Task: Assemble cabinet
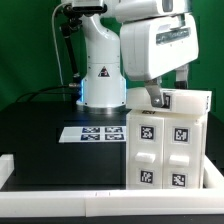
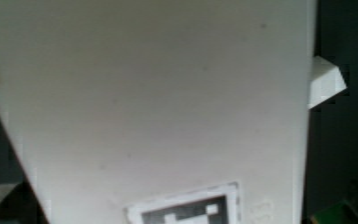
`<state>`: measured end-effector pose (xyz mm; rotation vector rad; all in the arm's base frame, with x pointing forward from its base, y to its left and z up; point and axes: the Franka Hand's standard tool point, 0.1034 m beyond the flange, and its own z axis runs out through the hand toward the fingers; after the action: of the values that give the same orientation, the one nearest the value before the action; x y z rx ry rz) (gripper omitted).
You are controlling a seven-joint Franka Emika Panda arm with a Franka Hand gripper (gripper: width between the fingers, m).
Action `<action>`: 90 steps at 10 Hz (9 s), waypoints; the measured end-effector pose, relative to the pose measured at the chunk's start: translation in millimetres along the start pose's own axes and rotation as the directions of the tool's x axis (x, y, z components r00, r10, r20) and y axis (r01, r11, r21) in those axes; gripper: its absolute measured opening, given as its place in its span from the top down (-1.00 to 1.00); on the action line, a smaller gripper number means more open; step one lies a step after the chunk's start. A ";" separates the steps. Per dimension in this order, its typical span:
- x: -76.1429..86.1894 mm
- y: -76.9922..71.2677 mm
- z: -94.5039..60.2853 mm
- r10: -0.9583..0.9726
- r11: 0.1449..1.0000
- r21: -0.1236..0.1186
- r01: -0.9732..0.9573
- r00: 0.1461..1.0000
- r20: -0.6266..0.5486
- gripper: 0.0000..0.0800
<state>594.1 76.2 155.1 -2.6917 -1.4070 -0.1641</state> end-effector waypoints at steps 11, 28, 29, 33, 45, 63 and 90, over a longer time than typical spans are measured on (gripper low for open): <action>-0.5 -0.1 0.9 0.659 0.752 0.022 -0.659 0.751 -0.043 -0.39; 1.1 -5.1 1.7 0.797 -0.604 0.127 -0.787 -0.602 0.055 -0.40; 1.2 -5.3 1.7 0.760 -0.649 0.124 -0.751 -0.647 0.063 -0.40; 0.7 -10.8 2.6 0.522 -0.852 0.098 -0.514 -0.845 0.112 -0.40; 17.0 -14.2 -34.2 0.404 -0.914 0.134 -0.384 -0.894 0.192 -0.99; 33.0 -17.4 -31.3 0.724 0.690 0.027 -0.723 0.689 -0.030 -0.99; 12.5 -8.6 2.9 0.295 0.952 -0.071 -0.297 0.955 -0.036 -0.40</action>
Offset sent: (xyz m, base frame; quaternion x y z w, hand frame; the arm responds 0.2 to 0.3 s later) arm 0.0000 0.0000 0.0000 0.0000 0.0000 0.0000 1.0000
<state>594.2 91.6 154.4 -2.9097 -0.9912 -0.2294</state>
